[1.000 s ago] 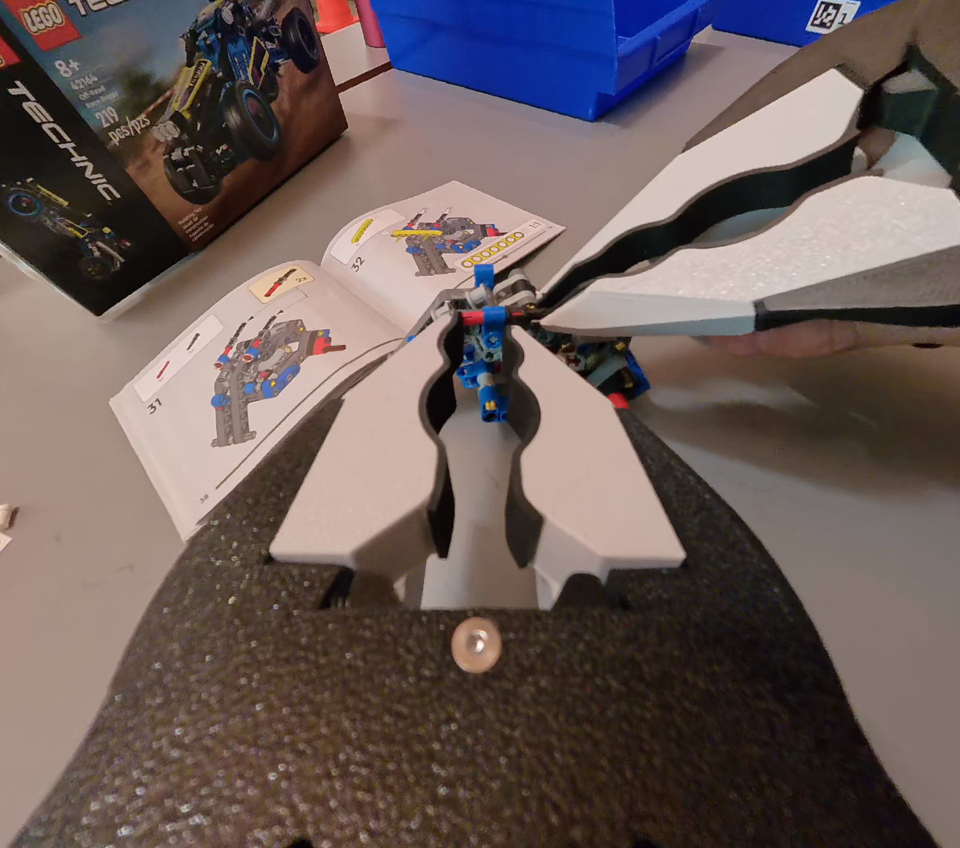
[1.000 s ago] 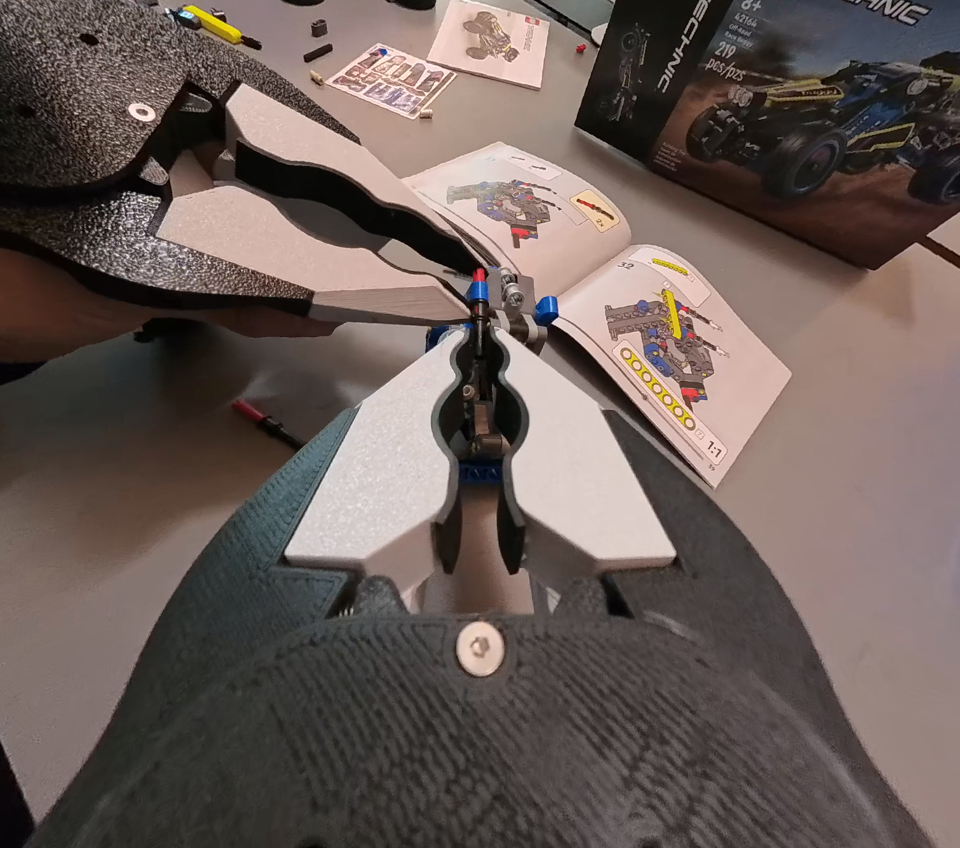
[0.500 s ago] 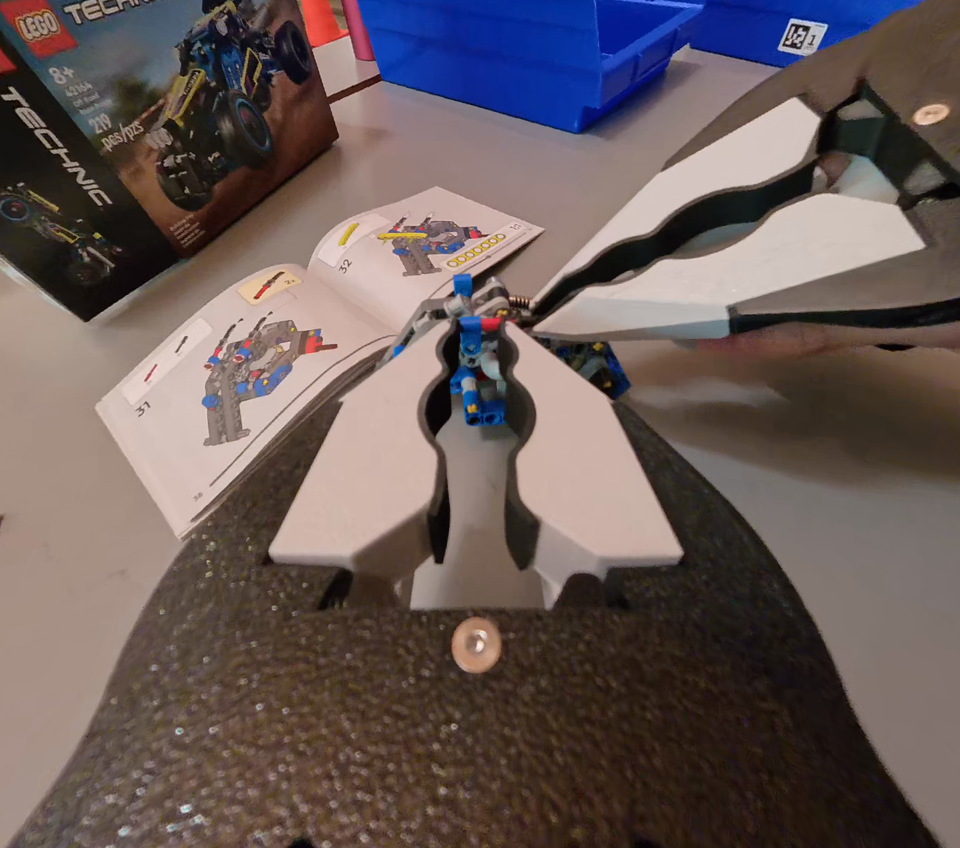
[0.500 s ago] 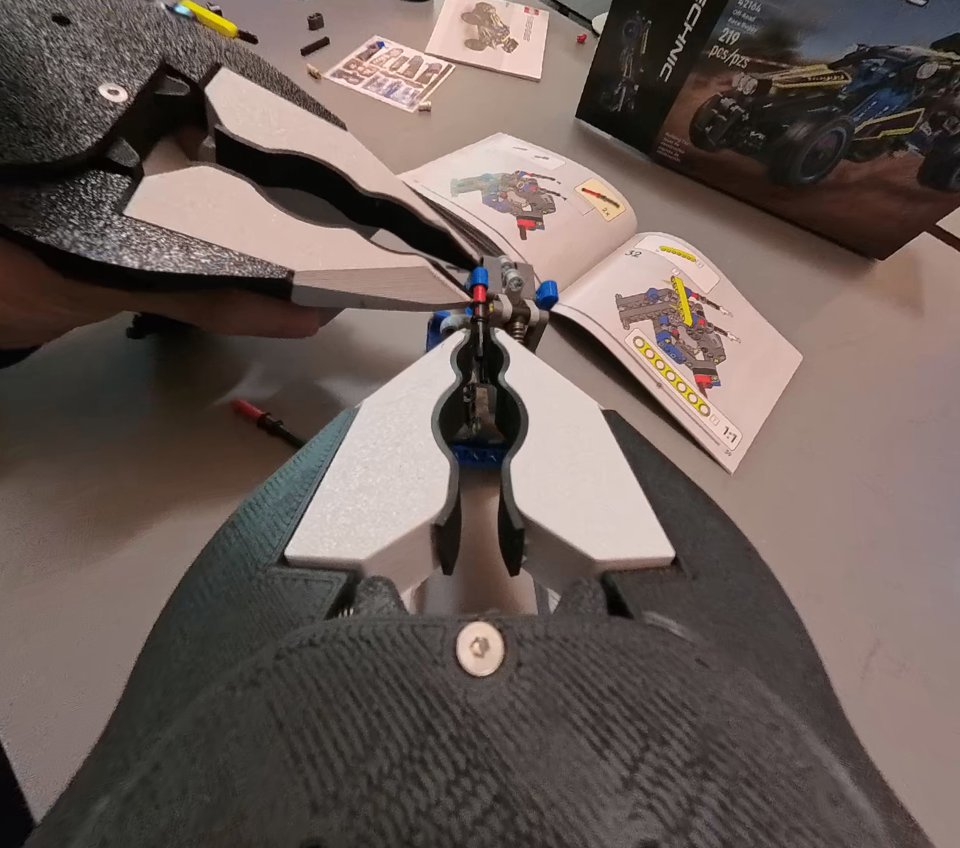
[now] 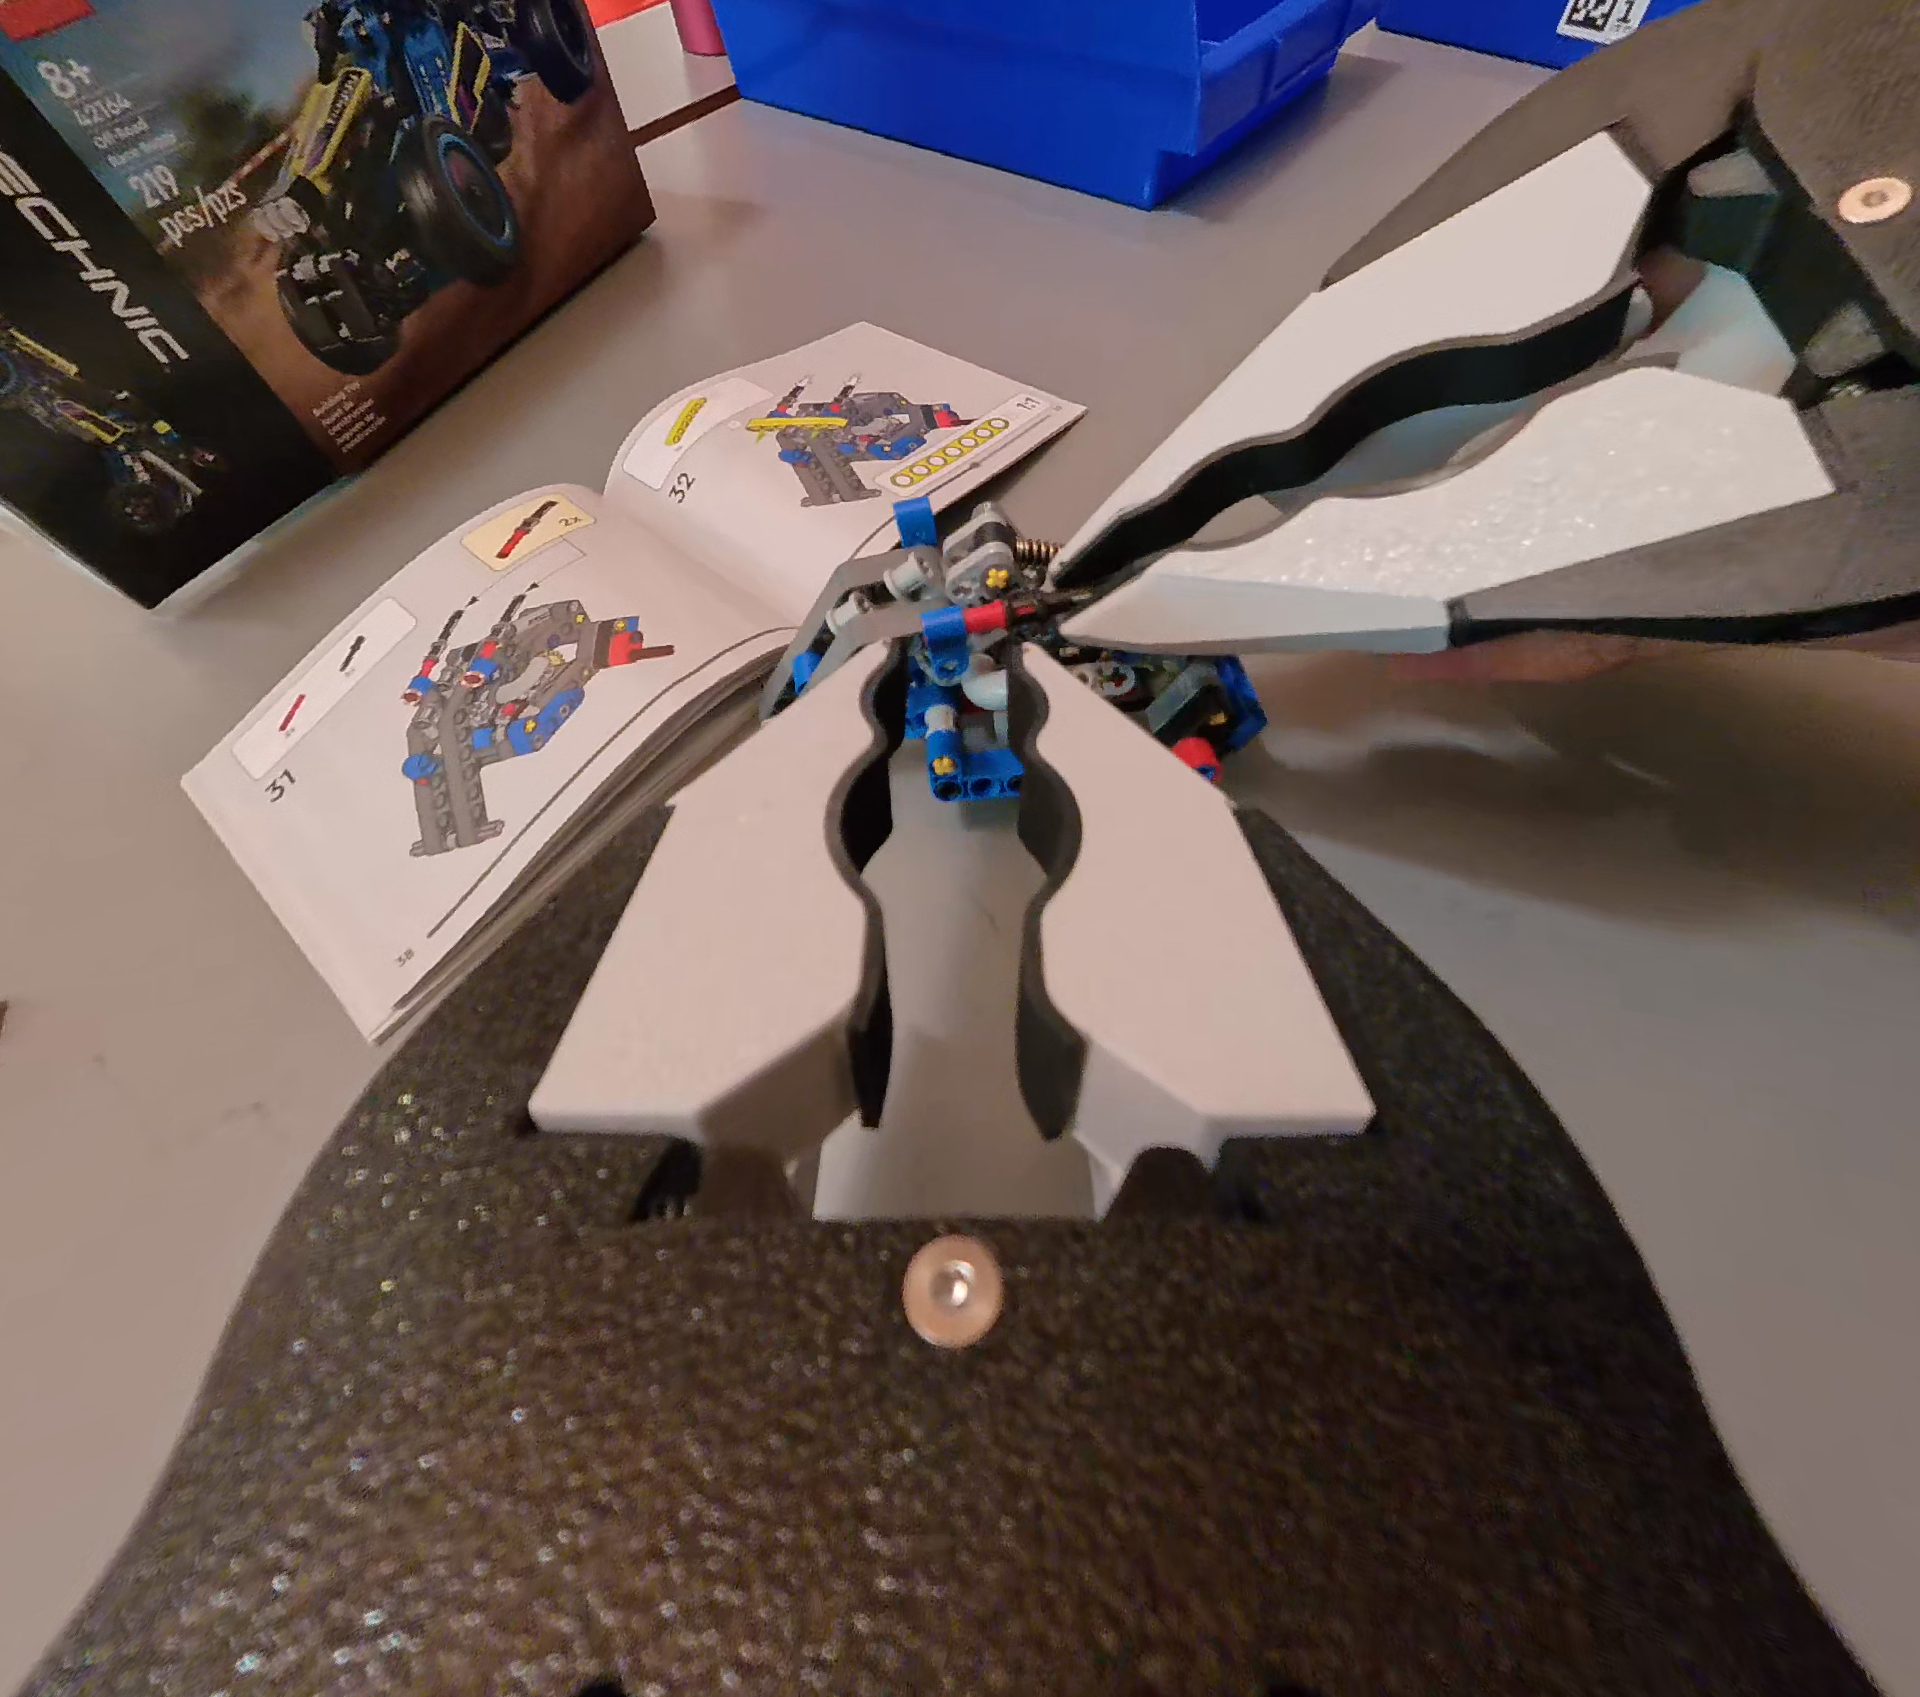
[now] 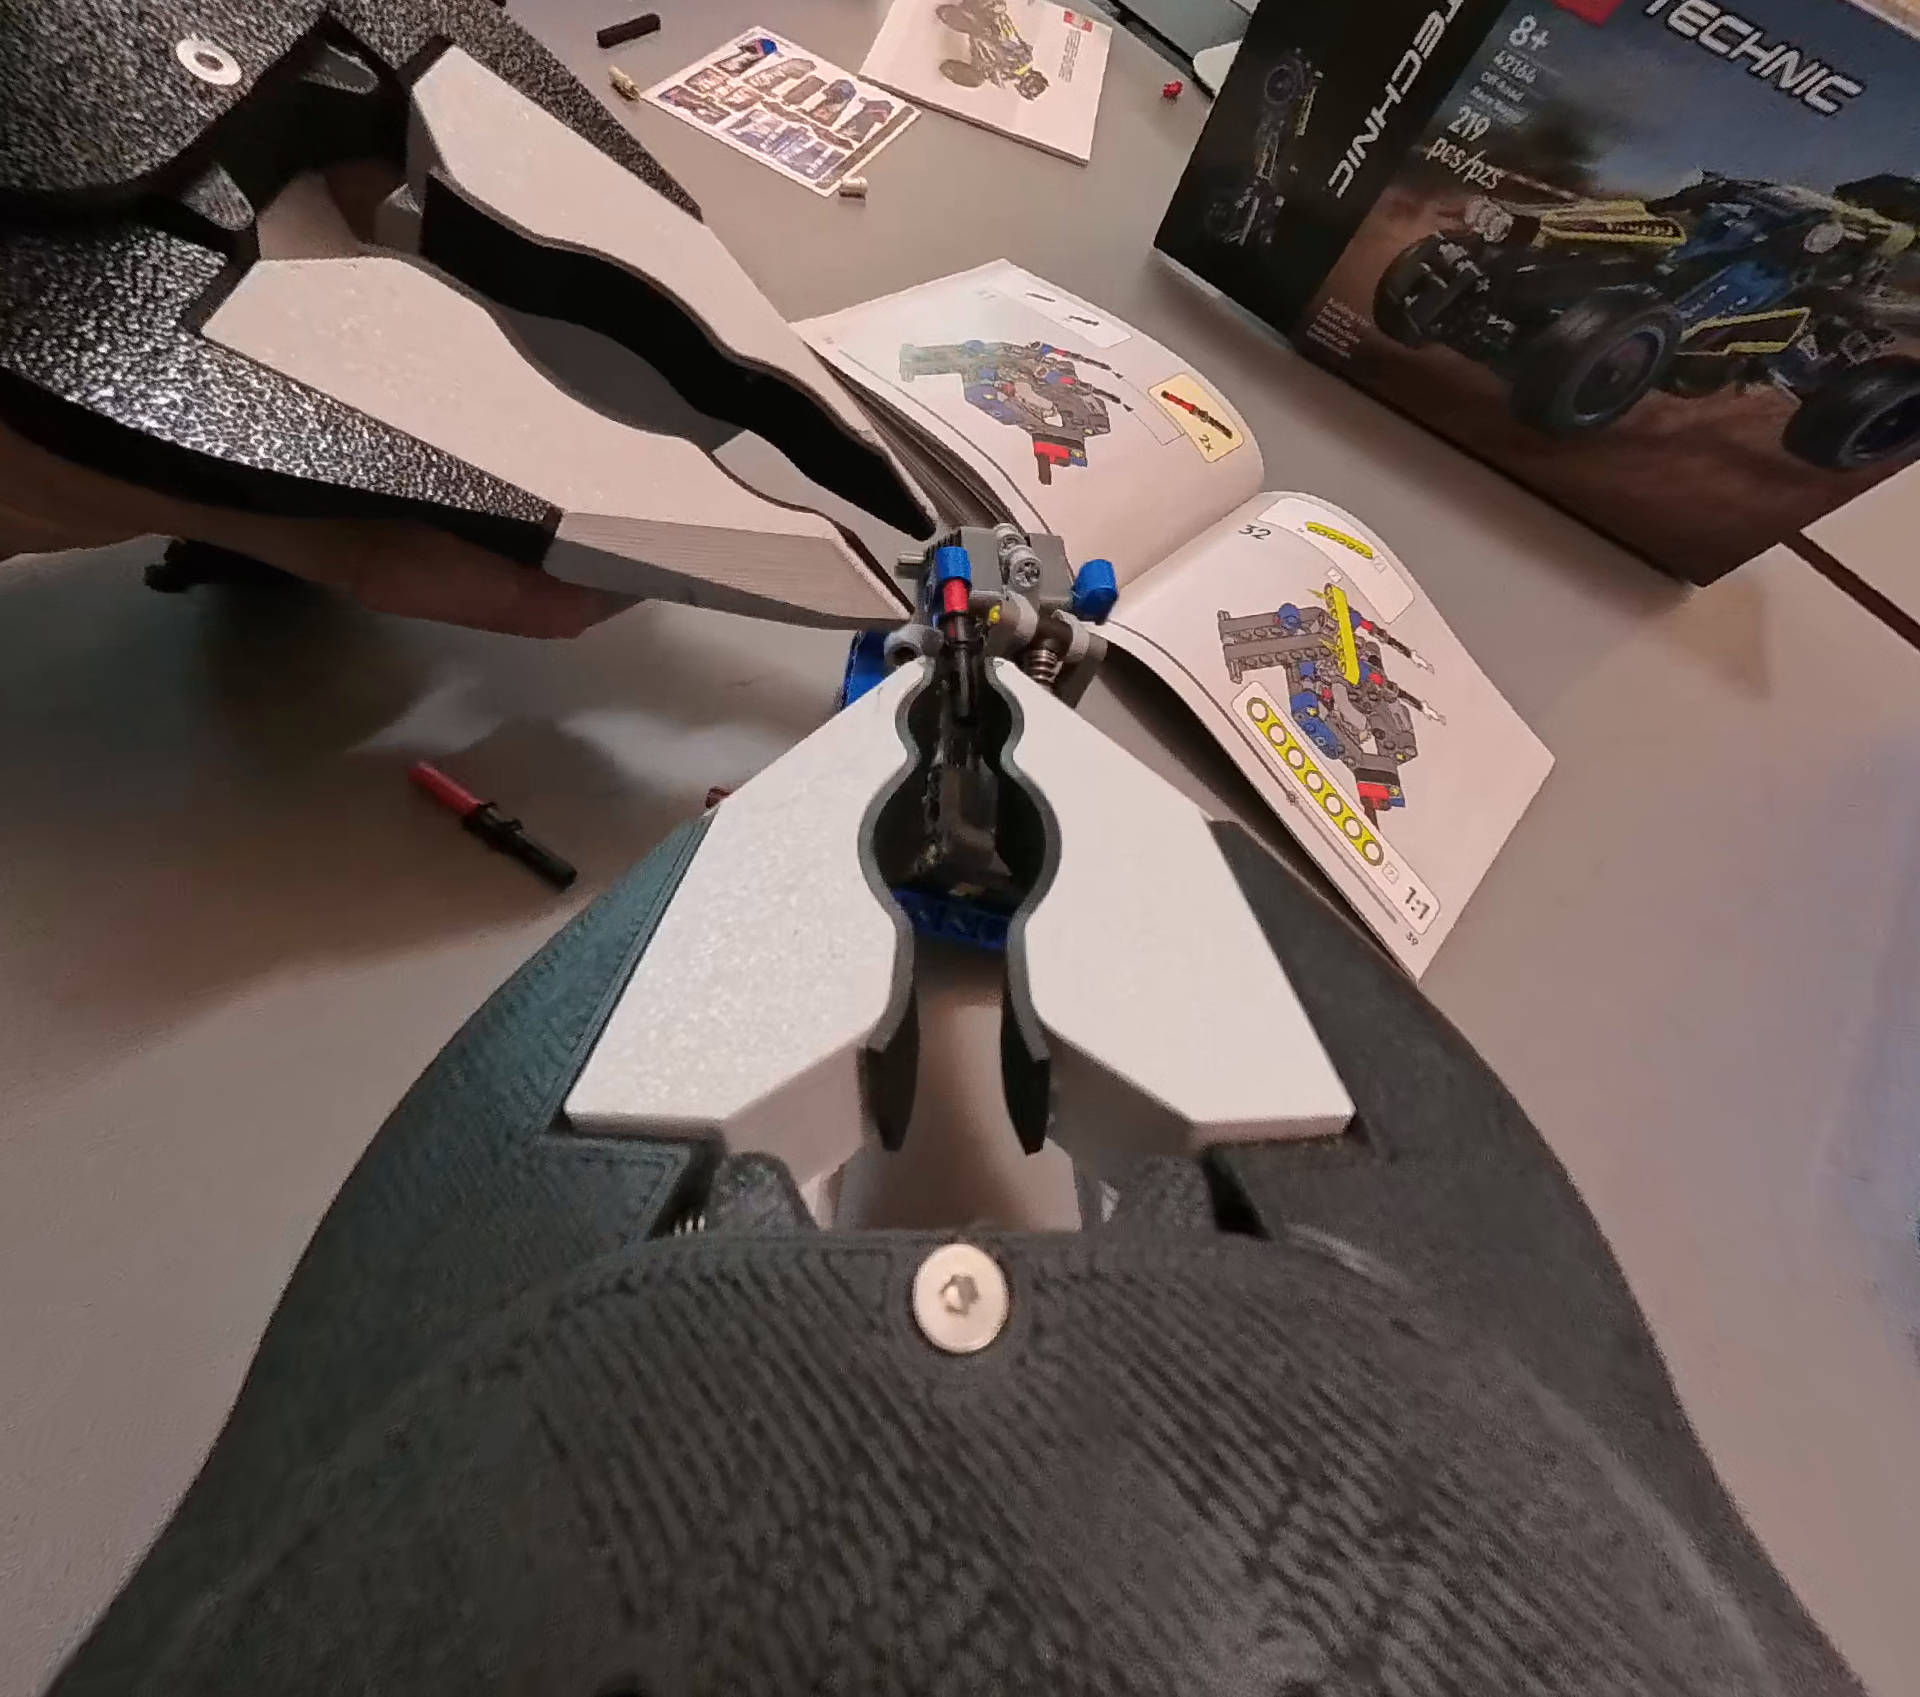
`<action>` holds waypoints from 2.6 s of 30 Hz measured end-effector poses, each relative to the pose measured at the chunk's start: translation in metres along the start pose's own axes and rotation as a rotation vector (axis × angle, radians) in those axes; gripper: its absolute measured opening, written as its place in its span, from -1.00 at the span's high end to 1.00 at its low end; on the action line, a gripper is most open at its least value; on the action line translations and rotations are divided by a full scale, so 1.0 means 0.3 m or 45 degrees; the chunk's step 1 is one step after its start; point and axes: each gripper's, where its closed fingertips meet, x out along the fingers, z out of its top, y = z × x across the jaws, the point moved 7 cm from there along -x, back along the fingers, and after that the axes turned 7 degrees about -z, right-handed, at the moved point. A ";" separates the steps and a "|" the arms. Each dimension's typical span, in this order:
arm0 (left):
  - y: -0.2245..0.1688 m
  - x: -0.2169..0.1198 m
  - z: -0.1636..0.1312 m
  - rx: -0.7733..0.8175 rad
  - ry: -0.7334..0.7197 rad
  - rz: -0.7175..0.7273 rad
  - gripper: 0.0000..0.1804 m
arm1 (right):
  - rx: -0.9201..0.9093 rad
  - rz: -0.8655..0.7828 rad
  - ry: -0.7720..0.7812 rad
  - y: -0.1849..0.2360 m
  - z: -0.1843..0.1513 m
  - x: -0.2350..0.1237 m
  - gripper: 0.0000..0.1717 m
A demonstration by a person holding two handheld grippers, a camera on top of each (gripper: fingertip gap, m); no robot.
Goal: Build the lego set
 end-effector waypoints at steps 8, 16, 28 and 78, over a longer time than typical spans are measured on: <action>0.026 -0.078 -0.008 0.151 0.014 -0.200 0.87 | -0.168 0.160 -0.022 0.058 0.017 -0.088 0.77; 0.004 -0.178 -0.100 0.207 0.192 -0.761 0.86 | -0.537 0.449 0.188 0.246 -0.042 -0.060 0.74; -0.047 -0.185 -0.079 0.334 0.182 -0.897 0.68 | -0.291 0.370 0.066 0.213 -0.008 -0.071 0.95; 0.181 0.113 0.121 -0.151 0.408 -0.693 0.82 | -0.561 -0.043 0.326 -0.113 0.013 0.033 0.98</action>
